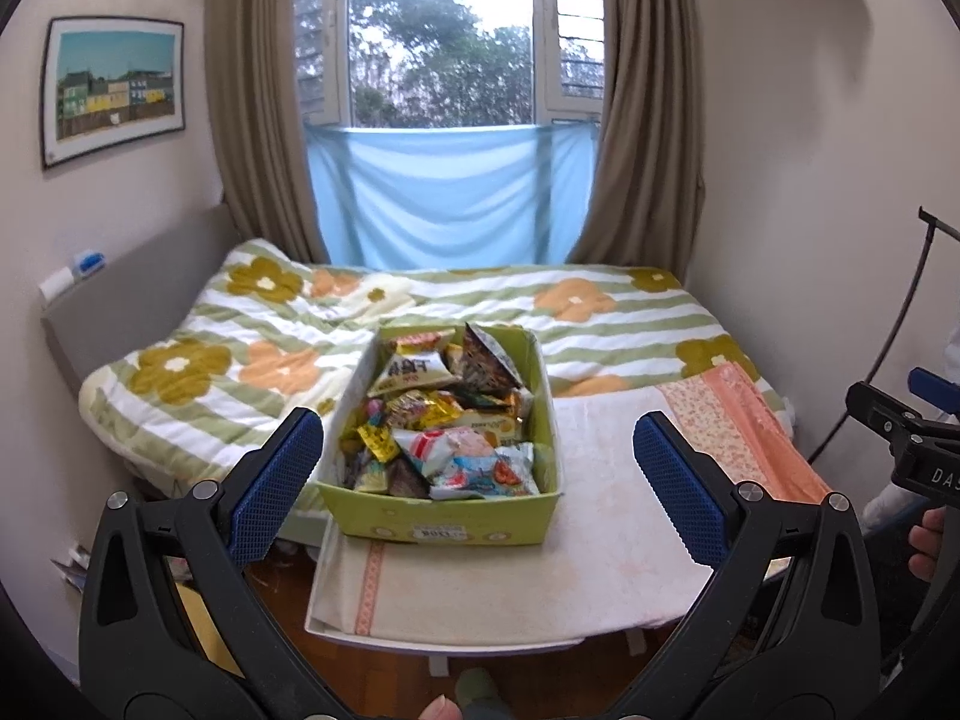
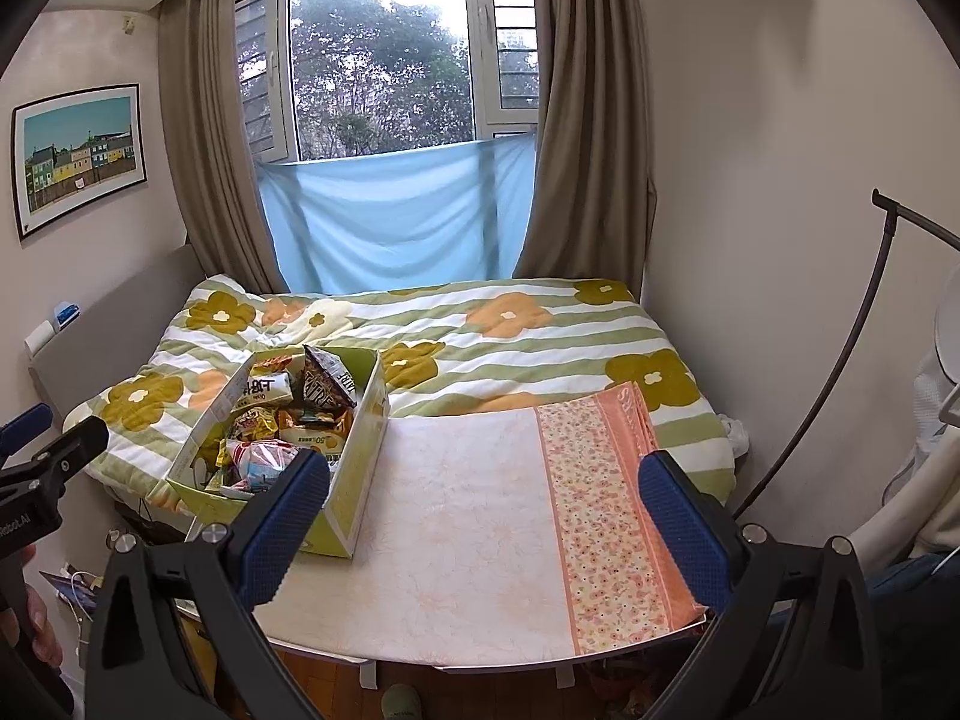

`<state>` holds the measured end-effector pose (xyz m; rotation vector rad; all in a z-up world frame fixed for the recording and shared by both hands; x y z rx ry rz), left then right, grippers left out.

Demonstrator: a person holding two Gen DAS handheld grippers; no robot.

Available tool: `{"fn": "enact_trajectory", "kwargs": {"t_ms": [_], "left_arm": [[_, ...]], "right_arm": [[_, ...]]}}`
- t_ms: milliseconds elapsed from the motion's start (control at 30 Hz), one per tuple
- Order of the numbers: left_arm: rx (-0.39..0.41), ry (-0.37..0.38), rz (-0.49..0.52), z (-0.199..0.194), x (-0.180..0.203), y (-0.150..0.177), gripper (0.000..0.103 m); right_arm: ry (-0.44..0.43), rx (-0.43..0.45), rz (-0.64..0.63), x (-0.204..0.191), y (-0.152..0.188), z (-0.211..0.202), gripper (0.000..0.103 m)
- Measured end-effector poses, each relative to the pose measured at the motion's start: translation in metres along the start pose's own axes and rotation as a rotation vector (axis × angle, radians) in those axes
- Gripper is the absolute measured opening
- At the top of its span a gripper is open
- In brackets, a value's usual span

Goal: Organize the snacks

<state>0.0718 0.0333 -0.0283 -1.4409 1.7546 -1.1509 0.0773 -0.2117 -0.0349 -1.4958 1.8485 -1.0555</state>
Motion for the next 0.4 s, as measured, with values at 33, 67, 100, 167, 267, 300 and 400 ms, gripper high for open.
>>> {"fn": "enact_trajectory", "kwargs": {"t_ms": [33, 67, 100, 167, 267, 300, 400], "left_arm": [[0.008, -0.01, 0.007, -0.0014, 0.0005, -0.0007, 0.103], [0.013, -0.014, 0.009, -0.0022, 0.0009, -0.0015, 0.103], [0.013, -0.007, 0.003, -0.0025, 0.0007, -0.002, 0.103], [0.011, 0.019, -0.018, -0.0029, 0.0004, -0.0019, 0.103], [0.006, 0.034, -0.033, -0.0022, -0.0019, -0.0003, 0.103], [0.006, 0.032, -0.03, -0.0022, -0.002, 0.0003, 0.103], [-0.001, 0.018, -0.029, -0.0024, -0.0048, 0.0024, 0.103]], "right_arm": [[0.0, 0.001, 0.0, -0.0001, -0.0002, 0.0004, 0.103], [0.0, 0.001, 0.0, -0.0002, -0.0005, 0.0007, 0.103], [-0.001, 0.001, 0.0, -0.0003, -0.0002, 0.0011, 0.103], [-0.001, -0.001, 0.0, -0.0008, -0.0001, 0.0011, 0.103], [-0.008, -0.005, -0.007, -0.0018, -0.0001, 0.0014, 0.103], [-0.011, -0.005, -0.008, -0.003, 0.0, 0.002, 0.103], [-0.019, -0.01, -0.015, -0.0057, 0.0002, 0.0039, 0.103]]}}
Point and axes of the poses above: each gripper's, at about its wrist camera, not at the fingertips, and z roughly the way its jaws point, x to its right, y to its underside, the point moved 3 cm from there along z, roughly the way its jaws point, and after that the axes turned 14 degrees about y, right-handed, at the moved point
